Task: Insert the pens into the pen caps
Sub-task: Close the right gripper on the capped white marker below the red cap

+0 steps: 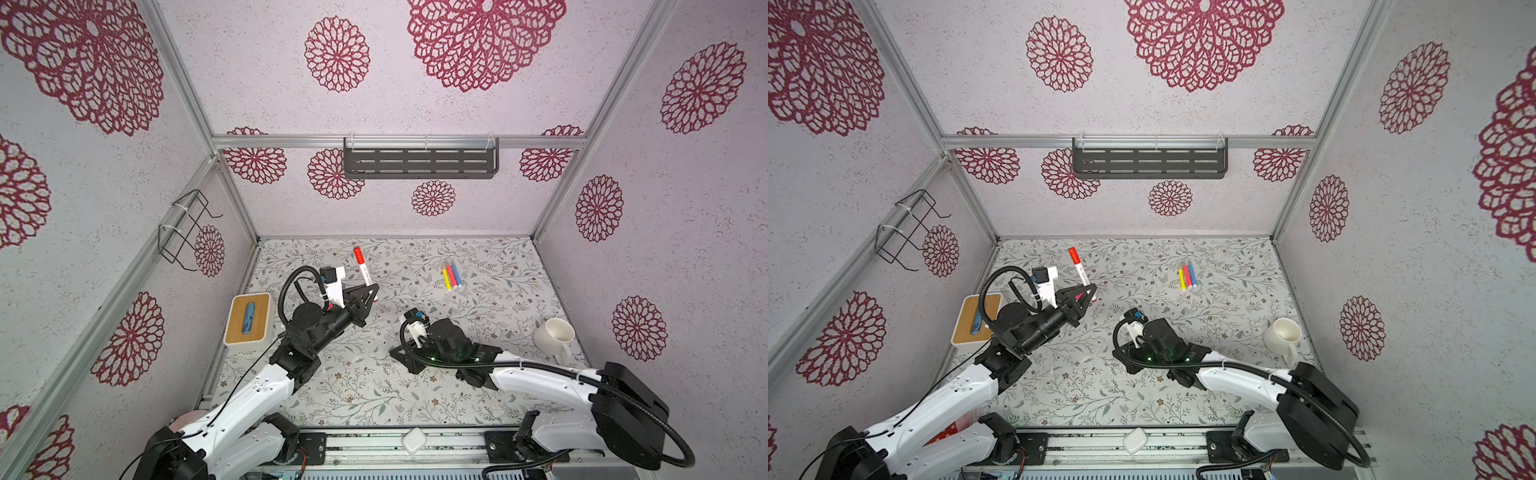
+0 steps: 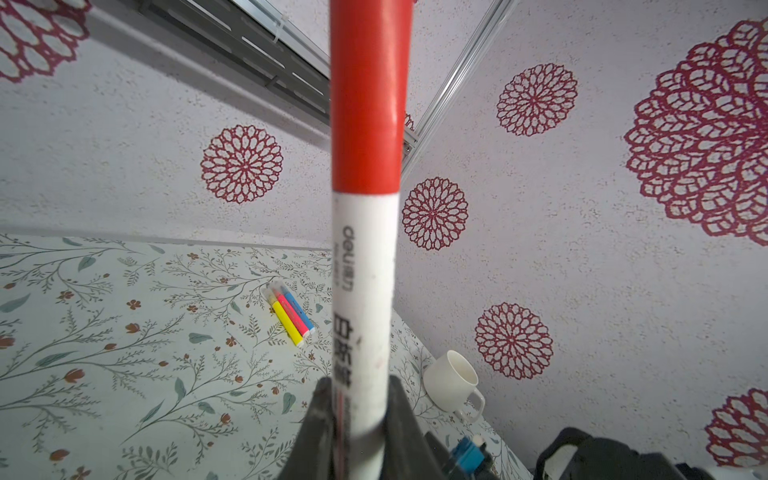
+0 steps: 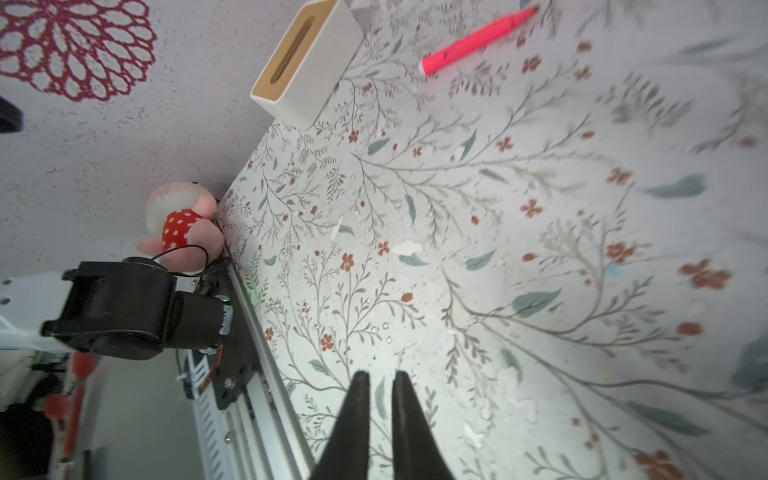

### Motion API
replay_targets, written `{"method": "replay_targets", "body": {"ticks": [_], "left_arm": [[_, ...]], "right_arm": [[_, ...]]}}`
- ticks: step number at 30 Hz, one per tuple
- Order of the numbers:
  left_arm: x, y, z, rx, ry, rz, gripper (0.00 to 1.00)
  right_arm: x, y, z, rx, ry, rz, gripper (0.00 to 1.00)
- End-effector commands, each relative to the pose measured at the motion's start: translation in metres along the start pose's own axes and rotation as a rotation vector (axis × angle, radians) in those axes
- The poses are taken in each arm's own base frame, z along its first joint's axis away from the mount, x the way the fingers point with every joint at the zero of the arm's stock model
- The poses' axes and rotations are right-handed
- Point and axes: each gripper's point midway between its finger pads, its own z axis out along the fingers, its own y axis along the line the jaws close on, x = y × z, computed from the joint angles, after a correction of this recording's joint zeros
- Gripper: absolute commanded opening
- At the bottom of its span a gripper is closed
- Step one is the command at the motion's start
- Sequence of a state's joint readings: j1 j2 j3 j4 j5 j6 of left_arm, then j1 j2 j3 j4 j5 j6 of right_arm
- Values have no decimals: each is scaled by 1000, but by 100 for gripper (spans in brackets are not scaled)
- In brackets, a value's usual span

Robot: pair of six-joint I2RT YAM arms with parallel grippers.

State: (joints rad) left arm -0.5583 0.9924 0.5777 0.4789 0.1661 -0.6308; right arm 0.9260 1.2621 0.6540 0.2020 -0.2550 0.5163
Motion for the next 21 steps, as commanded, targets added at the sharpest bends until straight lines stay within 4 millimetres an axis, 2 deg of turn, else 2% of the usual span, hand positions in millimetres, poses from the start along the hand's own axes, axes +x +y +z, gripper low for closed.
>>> {"method": "replay_targets", "body": {"ticks": [1, 4, 11, 15, 21], "left_arm": [[-1, 0, -5, -11, 2, 31, 0], [0, -2, -6, -9, 7, 37, 0], [7, -8, -4, -1, 31, 57, 0], [12, -12, -1, -2, 50, 71, 0], [23, -17, 4, -8, 90, 99, 0]], "right_arm": [[-30, -1, -28, 32, -88, -74, 33], [-59, 1, -53, 44, -166, -118, 42], [-121, 26, -88, -9, -286, -211, 43], [-151, 46, -95, -66, -335, -260, 43], [-185, 72, -91, -149, -339, -318, 43]]}}
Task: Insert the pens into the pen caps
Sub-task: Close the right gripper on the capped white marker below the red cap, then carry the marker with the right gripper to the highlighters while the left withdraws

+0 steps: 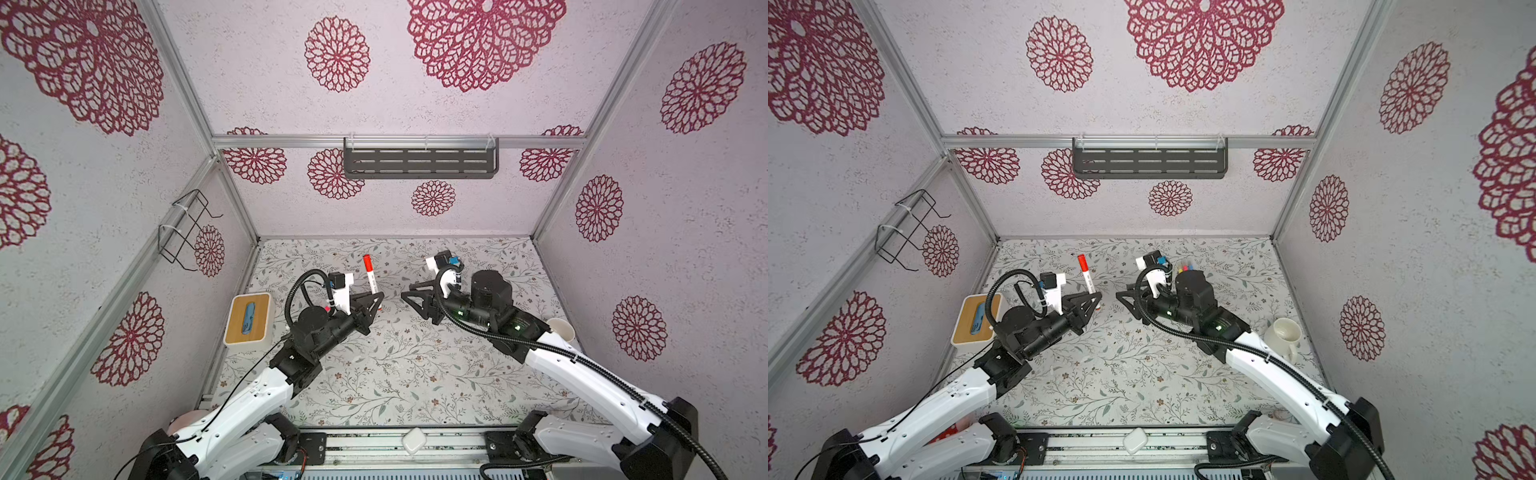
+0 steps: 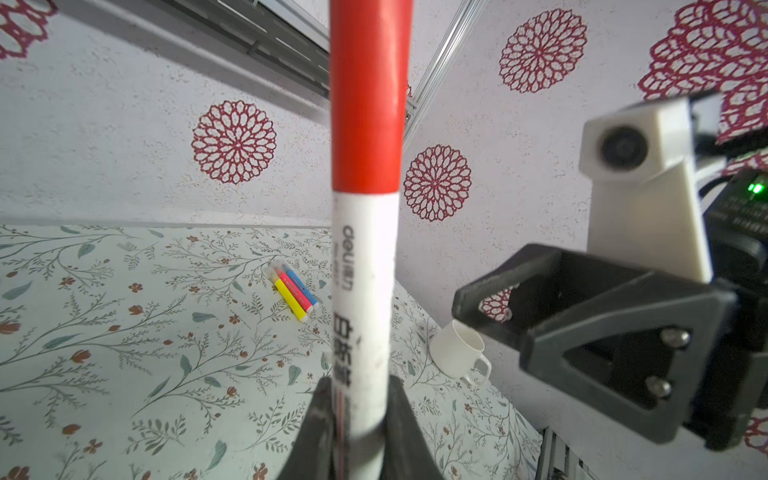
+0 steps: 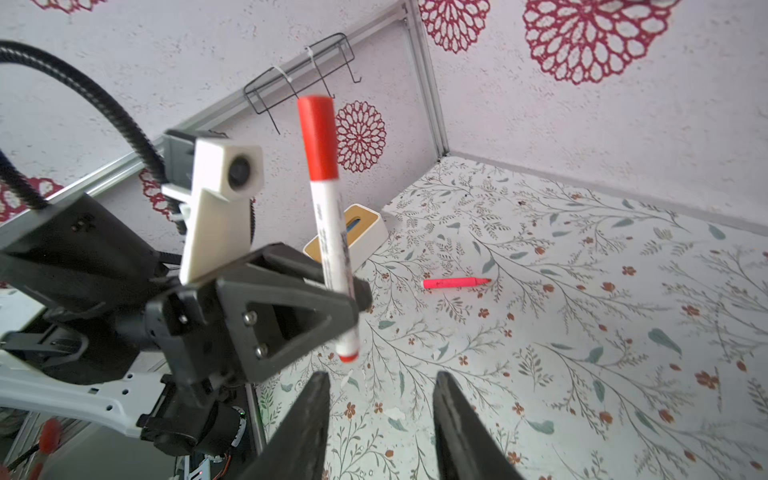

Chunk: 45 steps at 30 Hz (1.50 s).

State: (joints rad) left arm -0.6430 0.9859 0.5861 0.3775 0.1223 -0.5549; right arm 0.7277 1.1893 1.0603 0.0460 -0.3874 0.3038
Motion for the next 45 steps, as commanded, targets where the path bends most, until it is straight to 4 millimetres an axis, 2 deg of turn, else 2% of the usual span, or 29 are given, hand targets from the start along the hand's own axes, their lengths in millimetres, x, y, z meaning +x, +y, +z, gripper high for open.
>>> {"method": "replay_targets", "body": {"ticks": [1, 6, 16, 18, 26, 29, 30, 32, 34, 36, 38, 41, 45], "left_arm": [[-4, -7, 4, -2, -2, 39, 0], [3, -13, 8, 2, 17, 50, 0], [9, -19, 15, 22, 33, 55, 0], [10, -20, 17, 27, 36, 54, 0], [14, -22, 23, 38, 53, 53, 0], [15, -17, 24, 10, 61, 52, 1], [16, -15, 24, -4, 62, 50, 7], [17, -2, 23, -73, 60, 49, 38], [20, 22, 20, -206, 70, 36, 53], [26, 48, 14, -348, 106, 24, 58], [34, 64, 9, -407, 146, 3, 59], [47, 73, 4, -435, 175, -25, 59], [57, 82, -4, -472, 198, -44, 60]], "right_arm": [[-25, 18, 4, -91, -26, -64, 43], [-33, 21, 21, -131, -14, -62, 43], [-18, 16, 44, -182, 19, -3, 39], [-16, 15, 47, -189, 29, 2, 36], [-9, 10, 50, -175, 48, 16, 6], [0, -3, 53, -114, 72, 27, 4], [1, -8, 54, -88, 74, 30, 4], [6, -24, 54, -16, 94, 40, 4], [11, -43, 54, 58, 120, 52, 4], [16, -72, 53, 168, 156, 71, 4], [27, -107, 49, 293, 208, 101, 5], [49, -165, 44, 438, 287, 170, 5], [81, -229, 44, 556, 389, 244, 7]]}}
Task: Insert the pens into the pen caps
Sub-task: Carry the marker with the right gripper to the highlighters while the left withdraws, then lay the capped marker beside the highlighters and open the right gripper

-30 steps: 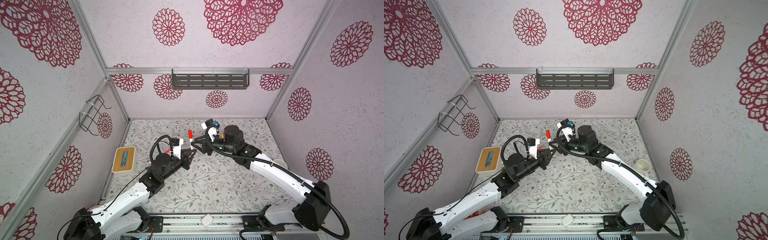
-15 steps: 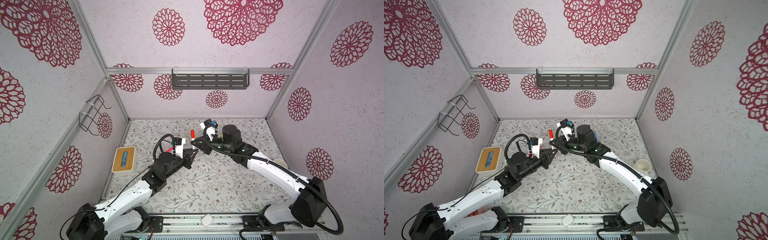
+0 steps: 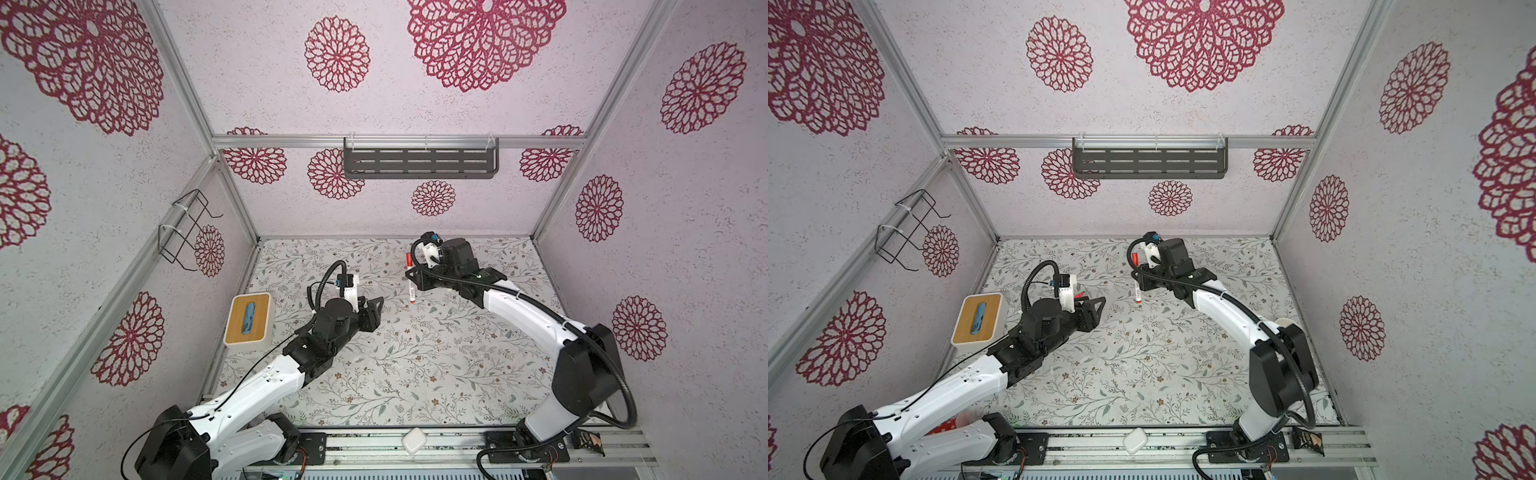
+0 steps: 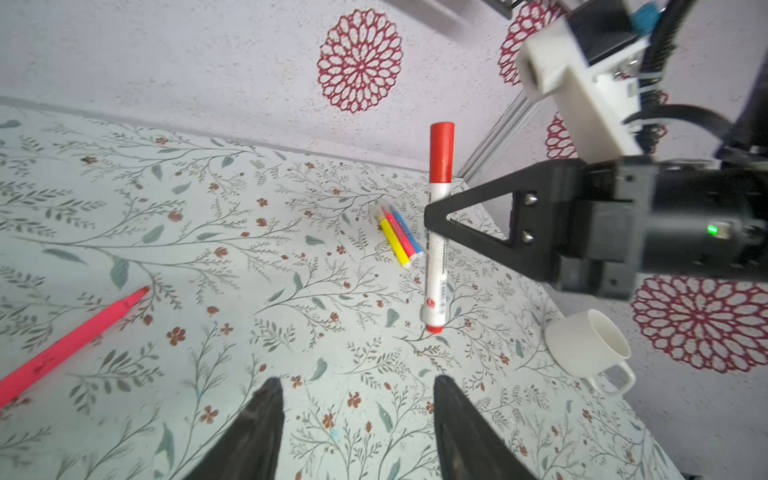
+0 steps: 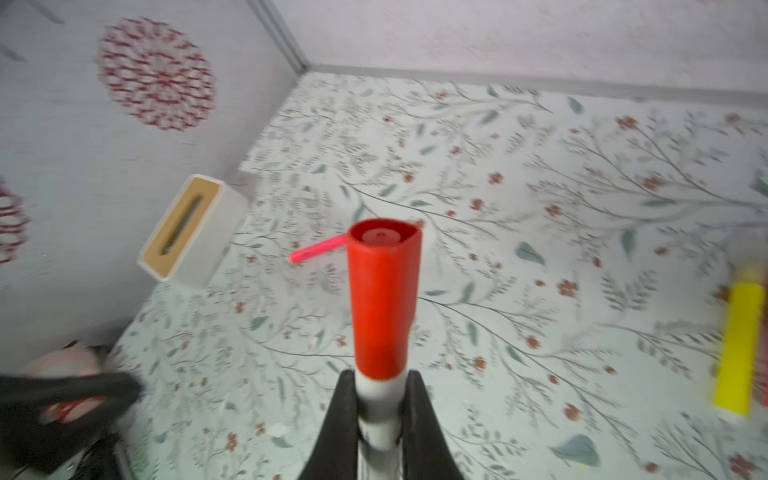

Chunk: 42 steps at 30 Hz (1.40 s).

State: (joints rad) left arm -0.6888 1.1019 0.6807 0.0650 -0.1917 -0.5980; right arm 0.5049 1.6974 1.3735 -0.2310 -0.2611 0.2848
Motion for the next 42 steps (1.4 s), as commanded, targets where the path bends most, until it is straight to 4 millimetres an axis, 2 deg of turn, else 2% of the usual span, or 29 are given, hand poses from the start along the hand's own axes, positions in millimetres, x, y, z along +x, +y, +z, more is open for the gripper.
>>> {"method": "replay_targets", "body": {"ticks": [1, 6, 11, 16, 22, 25, 32, 36, 42], "left_arm": [[16, 22, -2, -85, 39, -25, 60], [16, 28, -10, -108, 33, -26, 60], [17, 35, -14, -133, 34, -24, 60], [19, 40, -15, -151, 35, -23, 61], [21, 42, -12, -157, 41, -23, 61], [20, 42, -10, -158, 42, -21, 61], [18, 40, -9, -152, 40, -21, 61], [17, 40, -10, -152, 37, -20, 61], [16, 40, -10, -153, 34, -21, 61]], "right_arm": [[13, -55, 19, 160, 106, 32, 8], [5, -117, 58, 331, 214, 26, 9], [-2, -156, 84, 422, 274, 27, 9], [1, -180, 97, 478, 316, 28, 9], [4, -198, 94, 526, 328, 22, 11], [4, -207, 91, 559, 332, 15, 14], [-9, -208, 79, 589, 296, 4, 42], [-19, -195, 69, 568, 241, 0, 44], [-27, -158, 66, 498, 183, -48, 44]]}}
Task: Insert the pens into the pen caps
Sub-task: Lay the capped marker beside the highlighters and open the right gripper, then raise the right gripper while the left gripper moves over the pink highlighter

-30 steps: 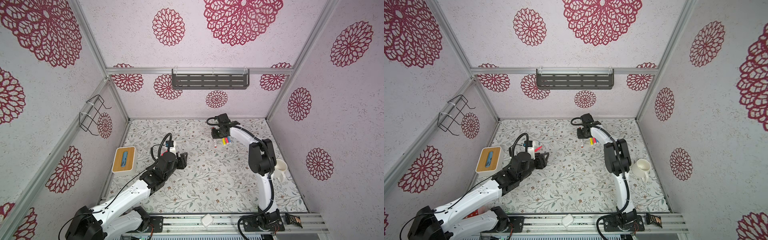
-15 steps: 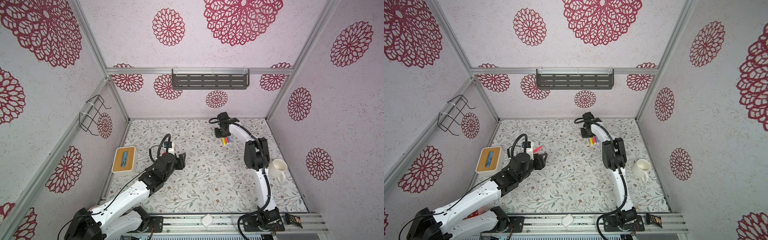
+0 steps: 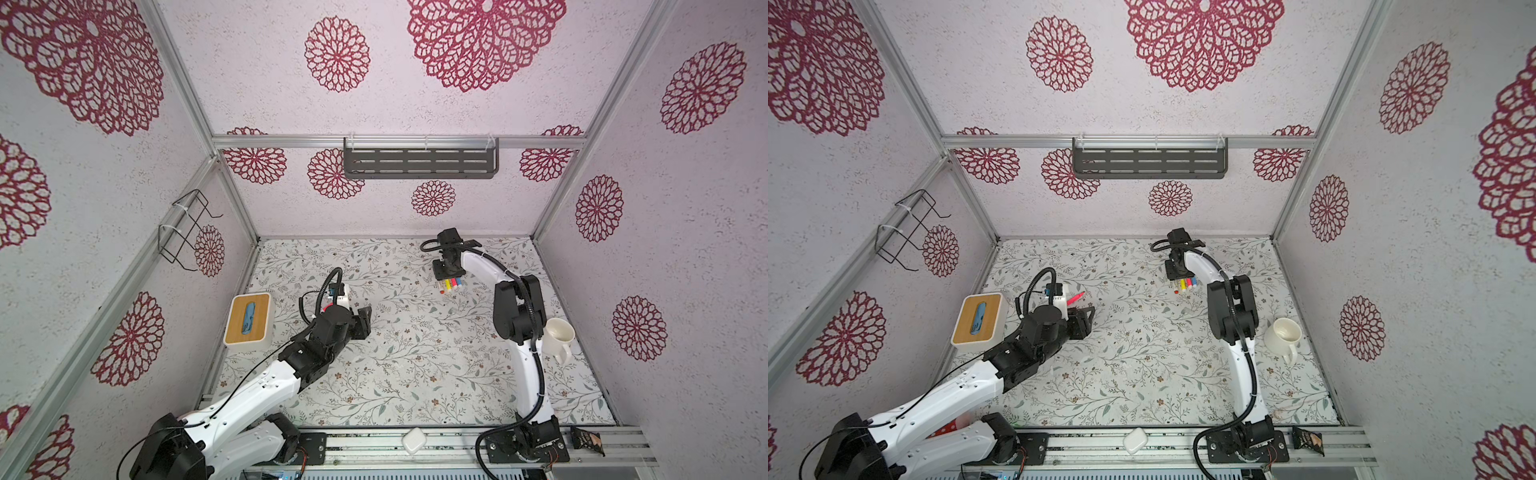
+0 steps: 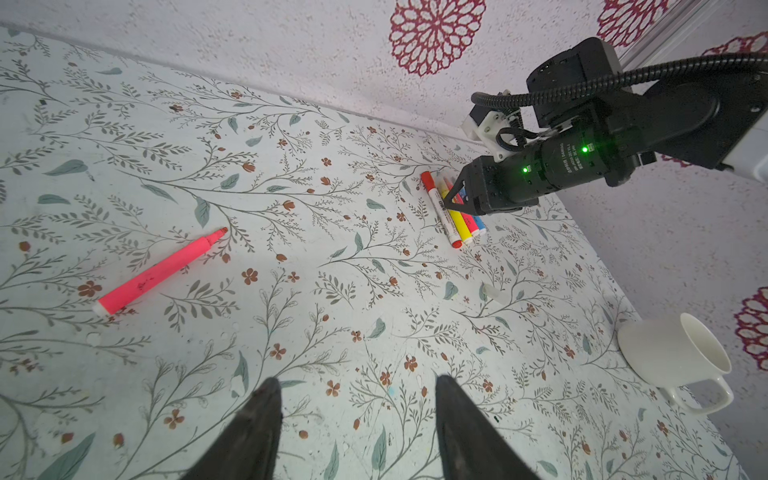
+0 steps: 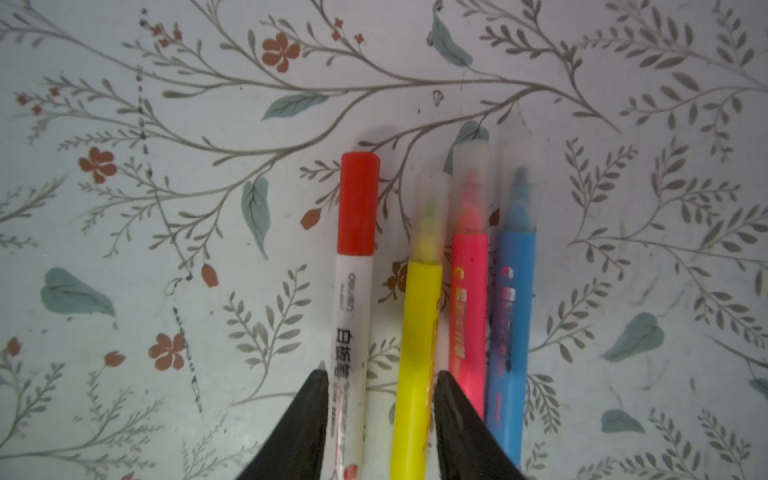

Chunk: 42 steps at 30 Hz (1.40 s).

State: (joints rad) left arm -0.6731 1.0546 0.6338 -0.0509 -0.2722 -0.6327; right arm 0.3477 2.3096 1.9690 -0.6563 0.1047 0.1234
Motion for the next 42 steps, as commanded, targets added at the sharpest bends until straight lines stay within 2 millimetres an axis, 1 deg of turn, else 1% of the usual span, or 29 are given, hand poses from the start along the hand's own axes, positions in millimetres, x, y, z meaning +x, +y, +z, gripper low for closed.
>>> {"method": "replay_targets", "body": {"ticks": [1, 6, 10, 13, 17, 21, 26, 32, 36, 42], "left_arm": [[-6, 3, 1, -12, -12, -6, 61], [-4, 3, 3, -16, -1, -5, 61], [-3, 3, 2, -16, 4, -7, 61], [-2, 5, 1, -18, 0, -10, 61], [-2, 7, -1, -22, -2, -10, 61], [-1, 9, -3, -24, -4, -16, 61], [1, 12, -4, -30, -3, -16, 61], [0, 13, -4, -31, -3, -20, 61], [0, 14, -4, -30, -4, -22, 61], [-1, 14, -4, -30, -7, -23, 61]], "right_arm": [[-38, 22, -52, -46, -158, -24, 44], [-32, 58, -50, -138, -156, -61, 43], [-23, 82, -36, -207, -124, -66, 42], [-19, 89, -23, -230, -97, -55, 42], [-18, 92, -7, -228, -64, -43, 42], [-15, 87, 5, -194, -47, -25, 44], [-12, 75, 13, -149, -34, 8, 45], [-7, 54, 21, -83, -10, 45, 46], [-2, 39, 30, -44, 16, 61, 47], [6, 22, 37, -5, 45, 83, 48]]}}
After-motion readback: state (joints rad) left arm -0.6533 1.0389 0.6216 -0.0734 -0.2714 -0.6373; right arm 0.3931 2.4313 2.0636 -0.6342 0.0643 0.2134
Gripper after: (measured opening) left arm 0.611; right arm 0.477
